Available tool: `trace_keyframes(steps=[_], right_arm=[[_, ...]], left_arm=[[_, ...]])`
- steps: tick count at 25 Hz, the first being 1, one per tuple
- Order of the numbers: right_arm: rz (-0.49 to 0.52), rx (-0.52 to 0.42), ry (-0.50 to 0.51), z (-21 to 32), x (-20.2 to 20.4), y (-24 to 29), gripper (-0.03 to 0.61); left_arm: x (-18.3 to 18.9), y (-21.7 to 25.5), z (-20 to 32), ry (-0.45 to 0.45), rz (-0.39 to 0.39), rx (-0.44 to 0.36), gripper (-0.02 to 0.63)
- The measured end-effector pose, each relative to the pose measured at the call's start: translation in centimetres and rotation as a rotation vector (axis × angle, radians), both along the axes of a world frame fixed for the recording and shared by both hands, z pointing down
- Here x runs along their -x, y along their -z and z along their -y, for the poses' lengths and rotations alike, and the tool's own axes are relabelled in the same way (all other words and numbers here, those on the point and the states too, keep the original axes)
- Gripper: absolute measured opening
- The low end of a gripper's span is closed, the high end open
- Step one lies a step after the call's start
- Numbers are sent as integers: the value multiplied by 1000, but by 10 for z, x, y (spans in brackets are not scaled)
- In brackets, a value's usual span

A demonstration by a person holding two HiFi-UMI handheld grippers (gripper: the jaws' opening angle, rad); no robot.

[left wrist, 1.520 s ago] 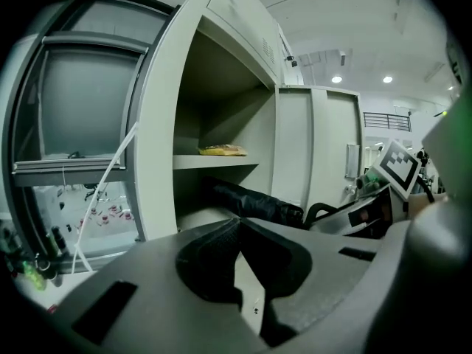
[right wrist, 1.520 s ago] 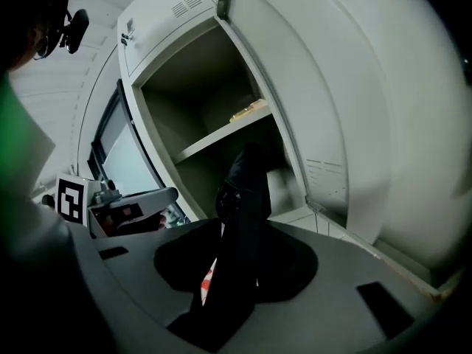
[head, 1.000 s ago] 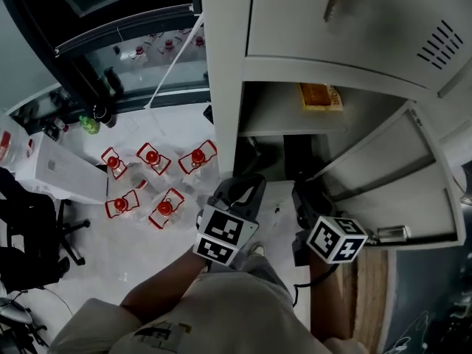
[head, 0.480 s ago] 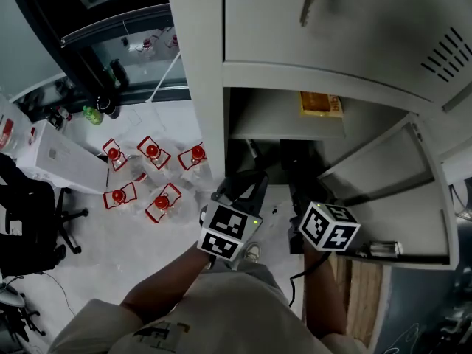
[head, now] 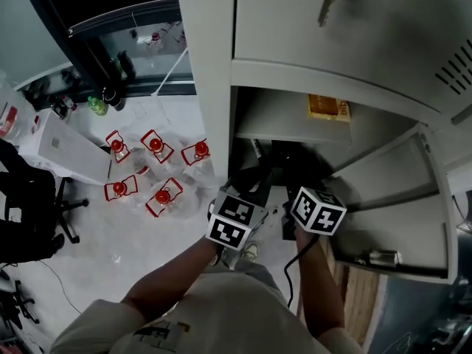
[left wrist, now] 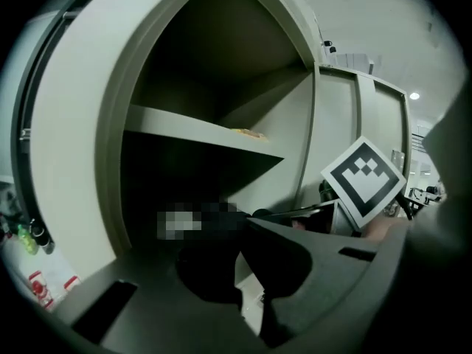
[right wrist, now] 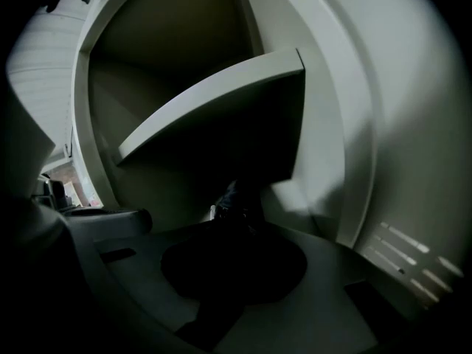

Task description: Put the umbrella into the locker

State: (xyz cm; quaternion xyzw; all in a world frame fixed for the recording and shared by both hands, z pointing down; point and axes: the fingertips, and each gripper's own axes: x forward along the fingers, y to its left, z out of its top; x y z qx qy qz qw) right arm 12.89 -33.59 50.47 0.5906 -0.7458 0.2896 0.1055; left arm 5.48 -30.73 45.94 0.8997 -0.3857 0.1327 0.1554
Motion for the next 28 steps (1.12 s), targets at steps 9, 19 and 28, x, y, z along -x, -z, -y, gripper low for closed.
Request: trace_keyframes(steps=[9,19,28], right_arm=[[-21,-29,-31,21,-4,2,44],[-52,-61,-62,48,-6,-3,44],[-121,-82,-53,60,-7,-21,44]], left_arm=[[1,-10,11,22,10,11,8],[-4,-17,36,57,19,8,8],[-9,-31,47,63,27,30,8]])
